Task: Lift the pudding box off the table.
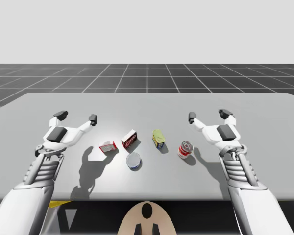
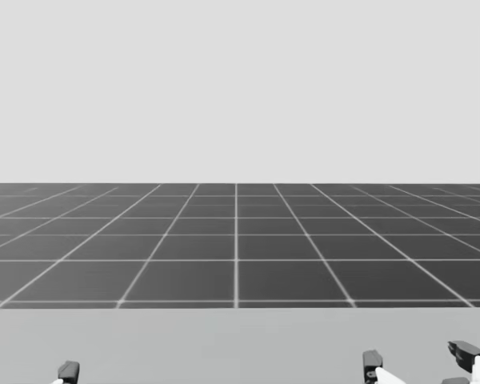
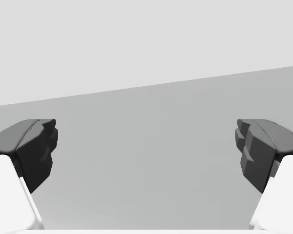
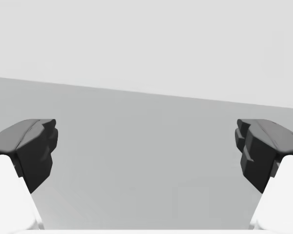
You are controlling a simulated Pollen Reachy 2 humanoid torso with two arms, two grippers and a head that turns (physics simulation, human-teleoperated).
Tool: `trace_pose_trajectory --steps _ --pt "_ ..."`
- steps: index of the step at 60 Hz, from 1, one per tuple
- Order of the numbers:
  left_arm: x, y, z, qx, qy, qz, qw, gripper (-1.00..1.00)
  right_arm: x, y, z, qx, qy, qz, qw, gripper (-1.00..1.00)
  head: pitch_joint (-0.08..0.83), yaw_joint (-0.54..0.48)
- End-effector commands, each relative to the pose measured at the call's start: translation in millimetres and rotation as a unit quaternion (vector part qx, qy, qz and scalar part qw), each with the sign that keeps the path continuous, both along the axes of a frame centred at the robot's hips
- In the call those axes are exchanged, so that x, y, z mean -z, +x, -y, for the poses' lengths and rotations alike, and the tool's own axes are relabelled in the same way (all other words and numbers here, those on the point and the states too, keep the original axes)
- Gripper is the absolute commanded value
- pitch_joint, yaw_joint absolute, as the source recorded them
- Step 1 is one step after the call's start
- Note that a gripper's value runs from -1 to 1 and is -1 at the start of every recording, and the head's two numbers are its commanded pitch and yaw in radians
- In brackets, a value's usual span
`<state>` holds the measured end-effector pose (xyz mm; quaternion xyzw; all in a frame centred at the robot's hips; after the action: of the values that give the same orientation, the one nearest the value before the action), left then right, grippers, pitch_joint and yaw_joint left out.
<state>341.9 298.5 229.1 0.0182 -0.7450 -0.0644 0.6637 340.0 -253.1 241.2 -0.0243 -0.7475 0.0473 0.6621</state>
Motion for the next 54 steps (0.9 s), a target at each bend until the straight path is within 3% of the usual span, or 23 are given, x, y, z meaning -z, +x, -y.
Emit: trace_pose_trajectory --steps 1,8,17,37,54 --pt "0.1 0.1 0.1 0.0 0.0 0.0 1.0 -1.0 0.7 -1.0 -0.3 0.031 0.011 0.011 0.9994 -1.0 0.0 -0.01" --pt "0.3 0.0 0.1 0.001 0.0 -0.001 1.0 -1.0 -1.5 0.2 1.0 0.009 0.002 0.003 1.0 -1.0 0.014 -0.01" --pt "0.0 -0.4 -0.1 0.002 -0.003 -0.001 1.0 -1.0 0.4 1.9 2.3 0.023 -0.005 0.003 0.9997 -1.0 0.081 0.0" --pt "-1.3 -0.2 -1.1 0.002 -0.013 -0.007 1.0 -1.0 2.9 3.1 1.1 0.029 -0.017 0.002 0.9994 -1.0 0.353 0.02" --pt "0.0 1.4 -1.2 0.005 -0.009 -0.014 1.0 -1.0 2.8 3.0 0.9 0.027 -0.024 0.001 0.9993 -1.0 0.495 0.08"
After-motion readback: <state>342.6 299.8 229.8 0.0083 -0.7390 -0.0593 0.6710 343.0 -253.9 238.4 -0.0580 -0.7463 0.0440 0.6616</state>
